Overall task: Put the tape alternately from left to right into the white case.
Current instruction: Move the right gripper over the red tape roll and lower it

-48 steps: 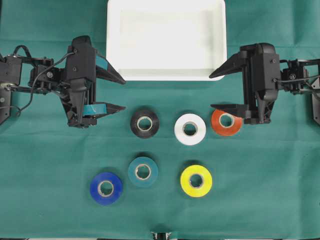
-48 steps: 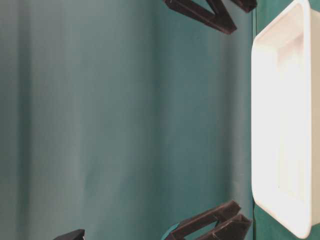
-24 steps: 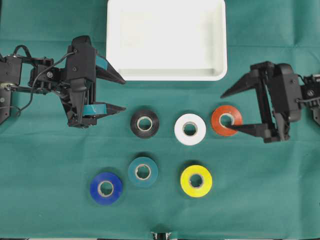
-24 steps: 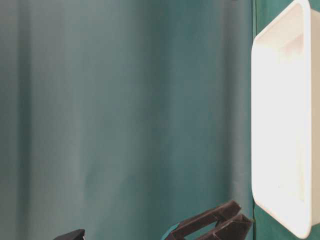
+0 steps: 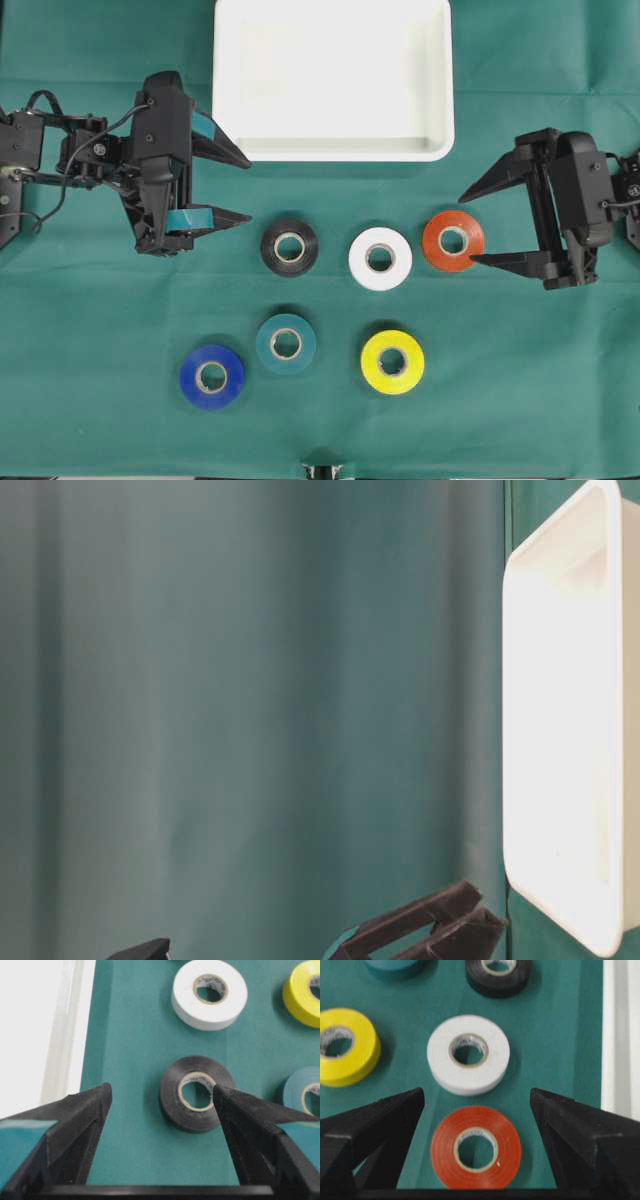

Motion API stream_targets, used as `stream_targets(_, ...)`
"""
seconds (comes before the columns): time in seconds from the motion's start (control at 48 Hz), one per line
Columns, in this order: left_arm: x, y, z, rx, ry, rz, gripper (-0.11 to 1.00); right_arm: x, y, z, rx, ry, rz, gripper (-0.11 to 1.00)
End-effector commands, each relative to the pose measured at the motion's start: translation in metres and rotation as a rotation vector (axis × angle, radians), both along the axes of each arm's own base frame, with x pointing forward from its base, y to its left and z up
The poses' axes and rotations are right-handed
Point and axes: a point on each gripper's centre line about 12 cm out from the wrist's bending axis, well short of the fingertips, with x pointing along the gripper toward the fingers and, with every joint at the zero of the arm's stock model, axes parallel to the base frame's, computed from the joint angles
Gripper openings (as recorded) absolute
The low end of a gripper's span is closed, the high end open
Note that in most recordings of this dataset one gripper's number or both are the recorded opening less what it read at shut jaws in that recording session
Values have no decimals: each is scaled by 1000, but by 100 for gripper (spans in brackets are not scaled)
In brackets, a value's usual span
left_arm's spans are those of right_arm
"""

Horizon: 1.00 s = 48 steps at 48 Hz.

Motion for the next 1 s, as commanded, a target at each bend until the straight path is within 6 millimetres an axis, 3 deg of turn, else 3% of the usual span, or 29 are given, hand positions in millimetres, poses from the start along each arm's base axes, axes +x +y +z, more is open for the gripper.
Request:
stream_targets(0.0, 5, -1, 11, -5, -35, -1, 87, 1, 2, 2, 2, 3, 4, 78)
stream_targets(0.25, 4, -1, 9, -3, -29, -1, 87, 2, 7, -10, 12, 64, 10, 78)
stream_targets(0.458, 4, -1, 9, -3, -31, 0, 87, 6, 12, -32, 35, 157, -4, 78)
stream_targets(0.979, 4, -1, 9, -3, -29, 0, 87, 24, 26, -69, 29, 305, 1, 78)
